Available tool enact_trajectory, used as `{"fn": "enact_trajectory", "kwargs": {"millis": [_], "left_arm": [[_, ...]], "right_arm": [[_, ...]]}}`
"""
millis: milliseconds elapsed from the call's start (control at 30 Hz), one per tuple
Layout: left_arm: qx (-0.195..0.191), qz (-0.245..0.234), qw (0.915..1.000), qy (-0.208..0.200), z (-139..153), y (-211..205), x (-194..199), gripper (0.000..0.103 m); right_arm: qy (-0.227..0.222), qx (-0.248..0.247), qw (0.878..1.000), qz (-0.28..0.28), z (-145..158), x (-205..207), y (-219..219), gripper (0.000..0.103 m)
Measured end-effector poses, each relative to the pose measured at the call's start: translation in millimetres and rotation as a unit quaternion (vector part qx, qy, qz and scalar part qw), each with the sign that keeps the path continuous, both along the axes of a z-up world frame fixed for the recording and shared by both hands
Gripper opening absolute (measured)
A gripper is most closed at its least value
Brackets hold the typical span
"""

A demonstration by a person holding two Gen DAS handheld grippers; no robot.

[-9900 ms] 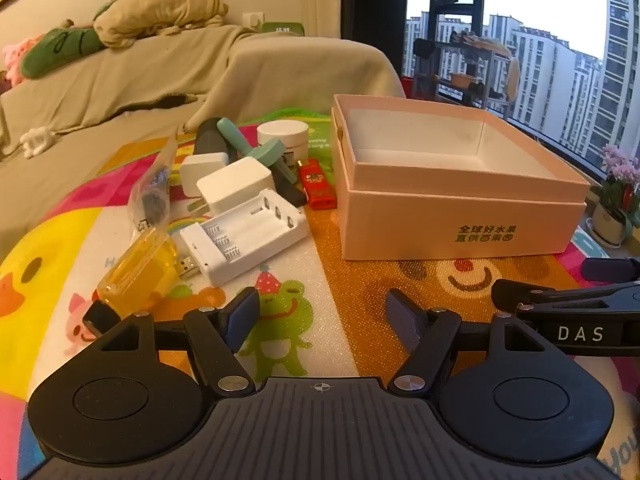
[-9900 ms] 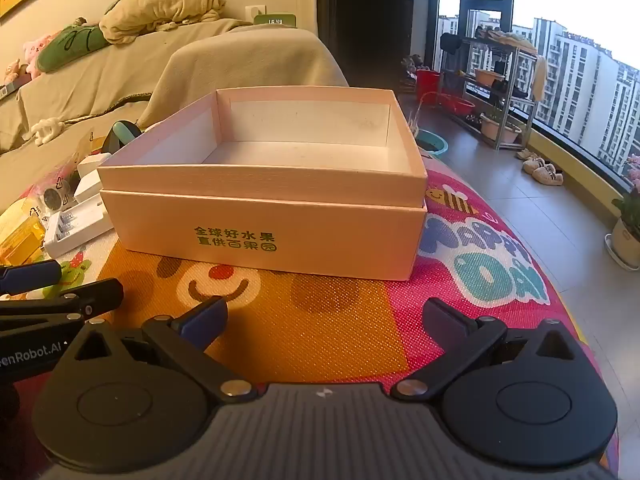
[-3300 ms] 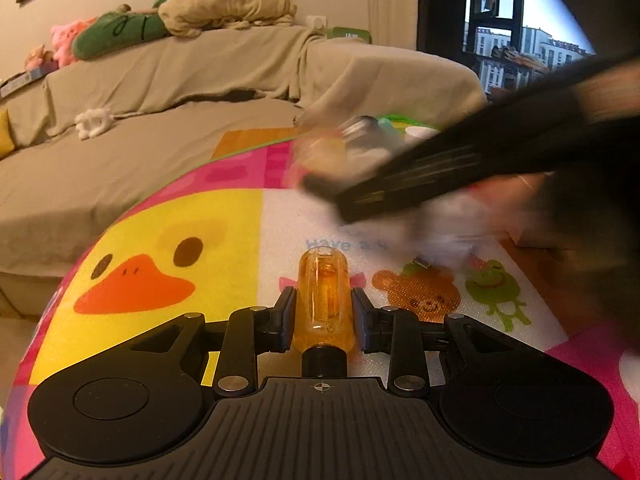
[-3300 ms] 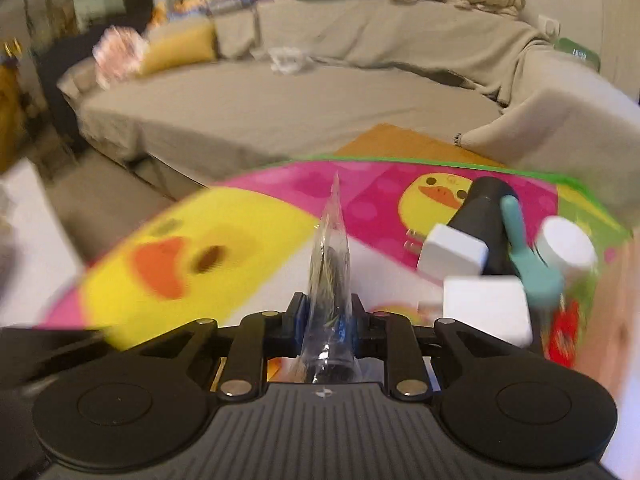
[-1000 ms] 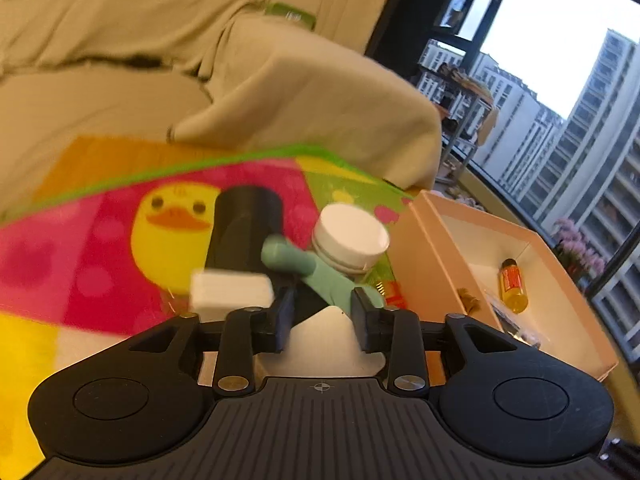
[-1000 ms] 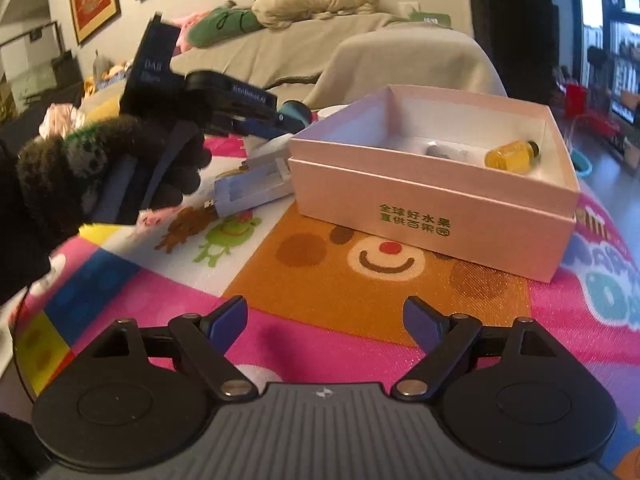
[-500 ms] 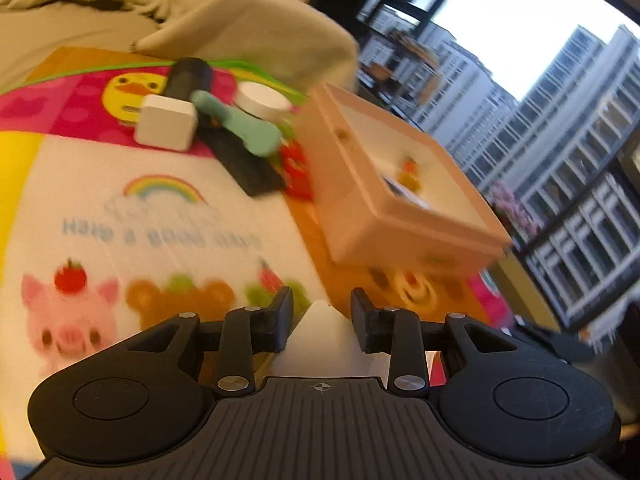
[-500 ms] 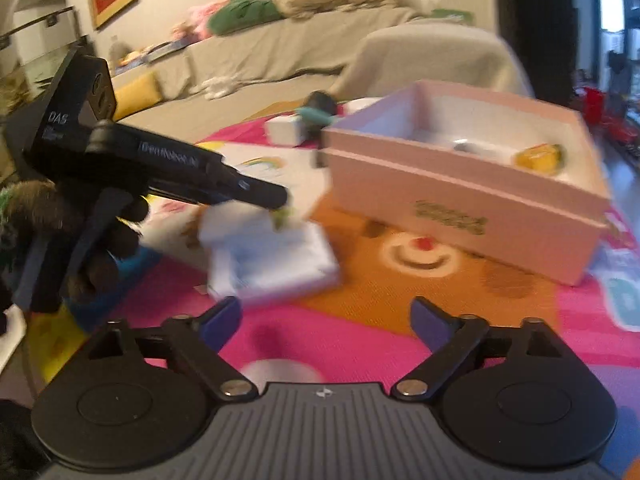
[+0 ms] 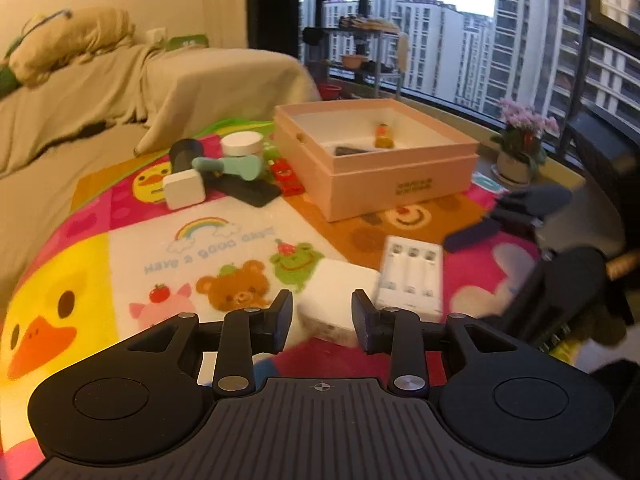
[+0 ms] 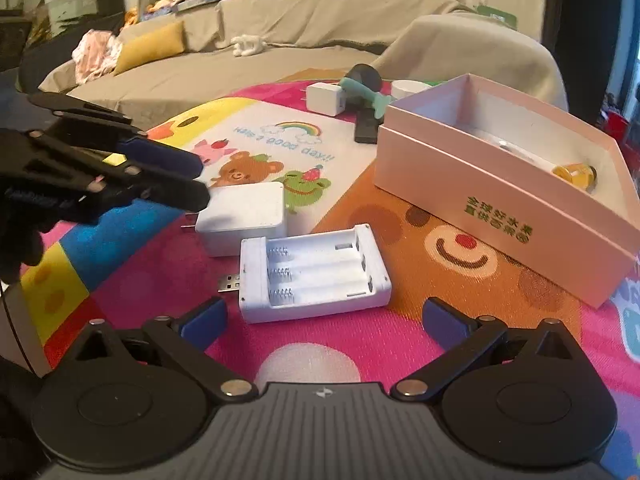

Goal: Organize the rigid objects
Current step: 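Reach the left gripper toward the white battery charger, then grasp the white battery charger with the left gripper and lift it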

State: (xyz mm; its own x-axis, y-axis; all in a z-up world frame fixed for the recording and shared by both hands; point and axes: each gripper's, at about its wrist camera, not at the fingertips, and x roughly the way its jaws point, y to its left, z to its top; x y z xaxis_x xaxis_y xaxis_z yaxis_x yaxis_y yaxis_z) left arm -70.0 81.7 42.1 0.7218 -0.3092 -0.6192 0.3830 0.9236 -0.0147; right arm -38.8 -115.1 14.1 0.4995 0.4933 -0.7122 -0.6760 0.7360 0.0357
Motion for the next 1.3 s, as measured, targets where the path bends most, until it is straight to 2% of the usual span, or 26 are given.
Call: {"fn": "enact_trajectory", "kwargs": {"millis": [67, 200, 333, 400, 467, 533, 633, 733, 833, 933, 1067, 1133, 1267, 1300], "left_arm": [[-0.001, -0.027, 0.9996, -0.002, 1, -12, -2, 0.036], [0.007, -0.067, 0.9977, -0.011, -2, -46, 2, 0.036], [0.061, -0.075, 0.9952, -0.013, -19, -84, 10, 0.038], [0.065, -0.055, 0.9963, -0.006, -23, -92, 14, 0.040], [0.040, -0.030, 0.9987, 0.010, -23, -89, 19, 0.040], [-0.003, 0.002, 0.9995, 0.030, -19, -77, 28, 0.041], [-0.065, 0.045, 0.9950, 0.060, -18, -62, 46, 0.039], [-0.098, 0.055, 0.9908, 0.076, -20, -62, 66, 0.039], [-0.101, 0.028, 0.9920, 0.070, -22, -79, 78, 0.040], [-0.072, -0.010, 0.9961, 0.051, -21, -100, 80, 0.041], [0.007, -0.035, 0.9988, 0.032, -12, -119, 62, 0.040], [0.037, -0.064, 0.9964, 0.041, -10, -124, 49, 0.040], [0.078, -0.113, 0.9859, 0.095, -18, -137, 32, 0.038], [0.082, -0.116, 0.9862, 0.086, -19, -140, 29, 0.038]], "right_arm": [[0.004, 0.001, 1.000, 0.009, 2, 3, -5, 0.103], [-0.015, -0.014, 0.999, -0.033, 3, 7, -30, 0.102], [-0.014, 0.006, 0.995, -0.102, 8, 14, -79, 0.102], [-0.012, 0.020, 0.990, -0.138, 8, 16, -101, 0.102], [-0.017, 0.025, 0.984, -0.178, 5, 17, -121, 0.102], [-0.016, 0.027, 0.978, -0.205, -3, 20, -134, 0.102], [-0.022, 0.042, 0.976, -0.211, -4, 20, -139, 0.103], [-0.025, 0.040, 0.977, -0.208, -7, 19, -137, 0.103], [-0.025, 0.049, 0.977, -0.206, -8, 16, -142, 0.103], [-0.026, 0.050, 0.977, -0.206, -7, 17, -138, 0.103], [-0.026, 0.055, 0.977, -0.207, -6, 17, -137, 0.103], [-0.024, 0.062, 0.976, -0.208, -6, 17, -139, 0.103], [-0.022, 0.067, 0.975, -0.209, -7, 17, -140, 0.103], [-0.022, 0.067, 0.975, -0.209, -7, 17, -140, 0.103]]}}
